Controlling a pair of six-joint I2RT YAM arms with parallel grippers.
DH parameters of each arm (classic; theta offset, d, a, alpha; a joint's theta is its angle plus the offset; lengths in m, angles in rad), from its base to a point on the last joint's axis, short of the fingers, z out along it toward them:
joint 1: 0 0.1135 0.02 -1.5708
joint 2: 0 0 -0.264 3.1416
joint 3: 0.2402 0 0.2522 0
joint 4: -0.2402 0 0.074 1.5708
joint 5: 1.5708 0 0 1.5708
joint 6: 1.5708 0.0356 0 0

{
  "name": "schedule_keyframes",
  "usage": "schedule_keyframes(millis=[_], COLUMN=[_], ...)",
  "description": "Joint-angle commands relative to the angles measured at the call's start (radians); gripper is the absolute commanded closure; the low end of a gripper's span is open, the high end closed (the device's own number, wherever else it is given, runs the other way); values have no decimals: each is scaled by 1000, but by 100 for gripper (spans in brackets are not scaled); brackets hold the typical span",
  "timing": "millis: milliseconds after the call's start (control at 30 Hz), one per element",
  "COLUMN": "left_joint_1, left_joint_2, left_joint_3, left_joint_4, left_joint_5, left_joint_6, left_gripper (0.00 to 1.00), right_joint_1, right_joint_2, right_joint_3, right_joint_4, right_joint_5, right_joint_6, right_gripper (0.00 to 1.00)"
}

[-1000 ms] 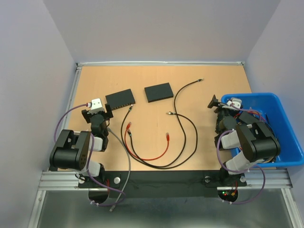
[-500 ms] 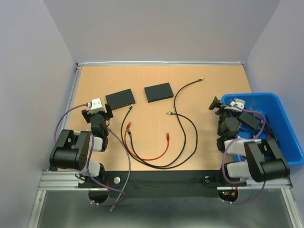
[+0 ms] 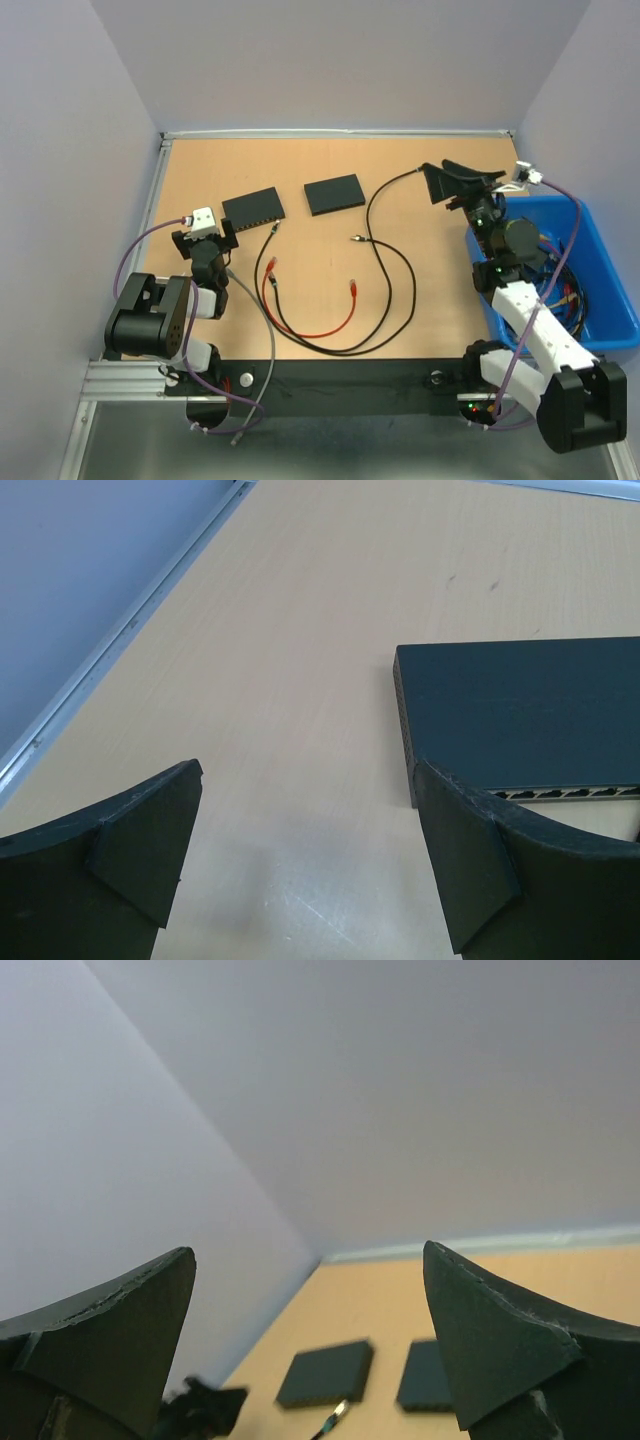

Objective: Insert the plug into the switch port

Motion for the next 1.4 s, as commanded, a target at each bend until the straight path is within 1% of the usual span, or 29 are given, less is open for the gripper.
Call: schedule_keyframes(millis=[0, 33, 67, 133, 167, 233, 267, 333, 367, 400, 467, 500, 567, 667, 867, 933, 1000, 1067, 1133, 1167, 1233, 1267, 1300, 1333, 1367], left_joint_1=[-3, -3, -5, -5, -5, -5, -3, -3, -5, -5, -5, -5, -5, -5, -3, 1, 3, 3, -3, -26, -26, -26, -26, -26, -25], left_joint_2=[-6, -6, -6, -6, -6, -4, -6, -6, -4, -6, -6, -4, -6, -6, -4, -3, -18, -59, -84, -171, -281, -369, -401, -437, -496], left_joint_3=[22, 22, 22, 24, 22, 22, 24, 22, 22, 22, 22, 22, 22, 24, 24, 31, 30, 15, -10, -2, 34, 77, 99, 154, 192], left_joint_4=[300, 300, 300, 300, 300, 300, 300, 300, 300, 300, 300, 300, 300, 297, 297, 291, 287, 268, 319, 238, 70, -47, -87, -136, -293], left_joint_5=[-15, -13, -15, -15, -15, -13, -13, -15, -15, -15, -13, -15, -15, -12, -10, -9, -76, -44, -50, -111, -124, -125, -133, -157, -191], left_joint_6=[15, 15, 15, 15, 15, 15, 15, 13, 15, 13, 15, 15, 13, 15, 15, 9, -5, -16, 21, 20, -11, -19, -37, -140, -198], left_gripper=[1, 1, 1, 1, 1, 1, 1, 1, 1, 1, 1, 1, 1, 1, 1, 1, 1, 1, 1, 1, 1, 1, 1, 1, 1], right_joint_1=[8, 8, 8, 9, 20, 32, 56, 96, 121, 186, 247, 288, 325, 449, 592, 619, 653, 669, 679, 682, 684, 684, 687, 689, 692], right_joint_2=[137, 198, 224, 267, 270, 252, 237, 234, 231, 231, 232, 234, 240, 261, 304, 315, 327, 324, 317, 315, 317, 321, 324, 335, 341], right_joint_3=[22, 31, 42, 39, 31, 36, 51, 127, 157, 183, 221, 224, 228, 251, 263, 263, 281, 280, 269, 263, 254, 252, 255, 260, 264], right_joint_4=[-85, -83, -80, -71, -74, -132, -243, -377, -499, -559, -630, -661, -678, -751, -799, -807, -836, -851, -858, -859, -859, -858, -858, -859, -858], right_joint_5=[-253, -348, -390, -436, -436, -401, -384, -329, -300, -263, -174, -162, -132, -61, -4, 10, 26, 43, 55, 61, 67, 70, 75, 79, 86], right_joint_6=[352, 371, 372, 369, 342, 284, 207, 111, 13, -34, -103, -106, -112, -152, -172, -174, -183, -194, -197, -197, -195, -191, -192, -189, -189], right_gripper=[0, 0, 0, 0, 0, 0, 0, 0, 0, 0, 0, 0, 0, 0, 0, 0, 1, 1, 1, 1, 1, 1, 1, 1, 1])
